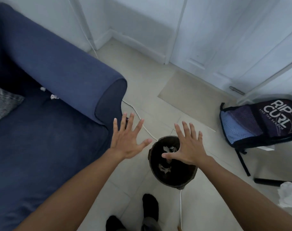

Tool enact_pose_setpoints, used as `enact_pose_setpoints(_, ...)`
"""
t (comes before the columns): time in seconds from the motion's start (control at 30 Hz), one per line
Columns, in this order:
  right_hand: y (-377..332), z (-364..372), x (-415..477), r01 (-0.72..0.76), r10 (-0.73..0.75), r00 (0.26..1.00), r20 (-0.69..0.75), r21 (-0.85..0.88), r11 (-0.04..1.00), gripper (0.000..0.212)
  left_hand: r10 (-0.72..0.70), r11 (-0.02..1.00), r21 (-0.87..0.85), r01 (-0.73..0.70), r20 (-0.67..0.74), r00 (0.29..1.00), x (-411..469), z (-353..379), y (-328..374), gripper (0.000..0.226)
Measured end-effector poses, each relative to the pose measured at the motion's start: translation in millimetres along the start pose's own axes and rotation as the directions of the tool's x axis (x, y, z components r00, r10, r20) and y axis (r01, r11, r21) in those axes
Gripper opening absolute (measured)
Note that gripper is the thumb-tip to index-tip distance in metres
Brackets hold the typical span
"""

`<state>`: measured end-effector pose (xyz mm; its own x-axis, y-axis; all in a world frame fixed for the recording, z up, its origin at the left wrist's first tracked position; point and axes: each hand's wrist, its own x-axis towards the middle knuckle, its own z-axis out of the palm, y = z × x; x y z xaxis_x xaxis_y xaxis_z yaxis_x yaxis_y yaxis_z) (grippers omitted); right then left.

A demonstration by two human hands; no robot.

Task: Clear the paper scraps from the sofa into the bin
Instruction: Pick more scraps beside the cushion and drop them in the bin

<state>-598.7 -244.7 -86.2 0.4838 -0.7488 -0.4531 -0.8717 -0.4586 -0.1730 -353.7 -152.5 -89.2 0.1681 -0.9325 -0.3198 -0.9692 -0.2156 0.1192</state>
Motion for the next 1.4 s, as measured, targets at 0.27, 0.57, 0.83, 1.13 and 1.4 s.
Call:
enact_pose_setpoints(0.27,-127.4,-84.8,36.7,0.169,-0.177,0.982,-0.060,-0.117,0.979,0.140,-0.219,0.976,-0.015,0.219,-0.164,0.962,-54.7,-79.0,-114.6,0.091)
enact_pose_setpoints(0.57,-298.1,-131.4,57.1,0.401,-0.421,0.905,-0.063,-0.203,0.893,0.141,-0.475,0.877,-0.047,0.478,-0.225,0.851,-150.7,-134.6,-246.1,0.088)
enact_pose_setpoints(0.83,-418.7,-128.6,60.4,0.555,-0.574,0.818,-0.035,-0.213,0.804,0.140,-0.609,0.790,-0.082,0.608,-0.224,0.761,-227.0,-139.3,-329.3,0.089)
enact_pose_setpoints(1.13,-473.2,-100.6,80.7,0.599,-0.611,0.792,0.004,-0.199,0.775,0.137,-0.650,0.758,-0.115,0.642,-0.213,0.729,-243.6,-117.6,-381.2,0.088)
enact_pose_setpoints(1.4,-508.4,-62.7,137.7,0.552,-0.552,0.834,0.024,-0.023,0.833,0.130,-0.677,0.732,-0.221,0.645,-0.129,0.724,-182.7,-93.7,-417.1,0.086)
